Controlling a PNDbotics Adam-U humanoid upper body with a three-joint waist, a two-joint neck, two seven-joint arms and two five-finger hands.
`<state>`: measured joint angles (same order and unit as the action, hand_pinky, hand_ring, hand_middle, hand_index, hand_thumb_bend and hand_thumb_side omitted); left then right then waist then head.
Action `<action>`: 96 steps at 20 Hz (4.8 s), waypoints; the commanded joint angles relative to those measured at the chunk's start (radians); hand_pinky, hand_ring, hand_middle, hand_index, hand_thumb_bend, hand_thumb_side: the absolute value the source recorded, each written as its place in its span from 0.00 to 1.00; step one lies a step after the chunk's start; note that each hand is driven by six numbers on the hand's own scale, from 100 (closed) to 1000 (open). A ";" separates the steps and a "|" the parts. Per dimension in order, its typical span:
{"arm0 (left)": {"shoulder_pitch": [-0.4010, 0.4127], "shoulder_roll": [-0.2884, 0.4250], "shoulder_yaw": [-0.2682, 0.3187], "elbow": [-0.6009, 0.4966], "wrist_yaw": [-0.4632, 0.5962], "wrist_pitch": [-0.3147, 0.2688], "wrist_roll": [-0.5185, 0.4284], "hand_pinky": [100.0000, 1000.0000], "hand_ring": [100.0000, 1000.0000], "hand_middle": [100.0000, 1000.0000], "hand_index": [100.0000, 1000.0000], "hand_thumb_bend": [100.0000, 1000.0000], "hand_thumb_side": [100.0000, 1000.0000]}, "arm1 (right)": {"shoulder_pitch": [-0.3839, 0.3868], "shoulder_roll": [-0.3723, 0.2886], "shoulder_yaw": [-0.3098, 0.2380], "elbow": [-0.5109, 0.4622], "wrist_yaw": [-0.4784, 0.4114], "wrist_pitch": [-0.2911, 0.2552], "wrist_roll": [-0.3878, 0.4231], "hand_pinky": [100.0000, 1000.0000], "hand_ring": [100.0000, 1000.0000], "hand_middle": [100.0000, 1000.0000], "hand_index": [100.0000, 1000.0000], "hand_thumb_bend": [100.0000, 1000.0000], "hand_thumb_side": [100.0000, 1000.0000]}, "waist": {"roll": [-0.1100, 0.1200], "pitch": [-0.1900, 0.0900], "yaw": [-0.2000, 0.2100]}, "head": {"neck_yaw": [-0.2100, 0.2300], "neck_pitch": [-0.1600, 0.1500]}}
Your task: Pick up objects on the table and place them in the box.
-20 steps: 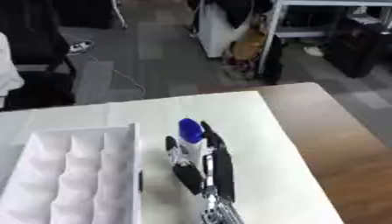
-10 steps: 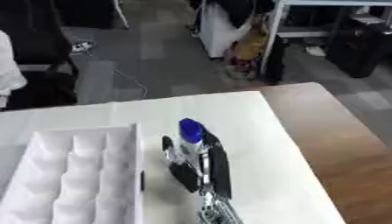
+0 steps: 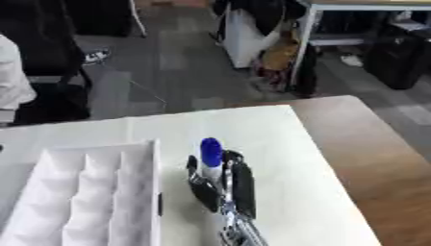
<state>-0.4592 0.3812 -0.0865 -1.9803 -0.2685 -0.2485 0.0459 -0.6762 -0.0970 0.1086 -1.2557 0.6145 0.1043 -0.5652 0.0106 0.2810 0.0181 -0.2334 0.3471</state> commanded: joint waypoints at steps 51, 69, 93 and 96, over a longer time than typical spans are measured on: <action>-0.118 -0.043 0.003 -0.020 0.014 -0.068 0.058 0.63 0.51 0.74 0.85 0.48 0.81 | -0.268 -0.116 0.197 -0.152 -0.036 -0.265 0.263 0.00 0.00 0.00 0.20 0.00 0.69 | -0.019 0.006 0.115 | -0.081 -0.036; -0.158 -0.055 -0.003 -0.020 0.009 -0.067 0.049 0.63 0.51 0.73 0.85 0.48 0.82 | -0.292 -0.106 0.194 -0.074 0.080 -0.324 0.248 0.49 0.70 0.48 0.71 0.00 0.99 | -0.033 0.035 0.152 | -0.080 -0.054; -0.156 -0.055 -0.001 -0.020 0.003 -0.064 0.056 0.63 0.51 0.73 0.85 0.49 0.82 | -0.289 -0.113 0.181 -0.061 0.127 -0.287 0.346 0.94 0.99 0.79 0.97 0.37 1.00 | -0.031 0.034 0.145 | -0.069 -0.052; -0.154 -0.053 0.000 -0.020 0.002 -0.064 0.056 0.63 0.51 0.73 0.85 0.49 0.82 | -0.285 -0.115 0.179 -0.071 0.133 -0.285 0.337 0.88 0.95 0.75 0.94 0.33 1.00 | -0.030 0.033 0.142 | -0.069 -0.051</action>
<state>-0.6010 0.3218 -0.0925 -1.9804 -0.2615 -0.3116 0.0999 -0.9482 -0.2020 0.2981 -1.3074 0.7494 -0.1810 -0.2269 -0.0254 0.3331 0.1597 -0.3081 0.3045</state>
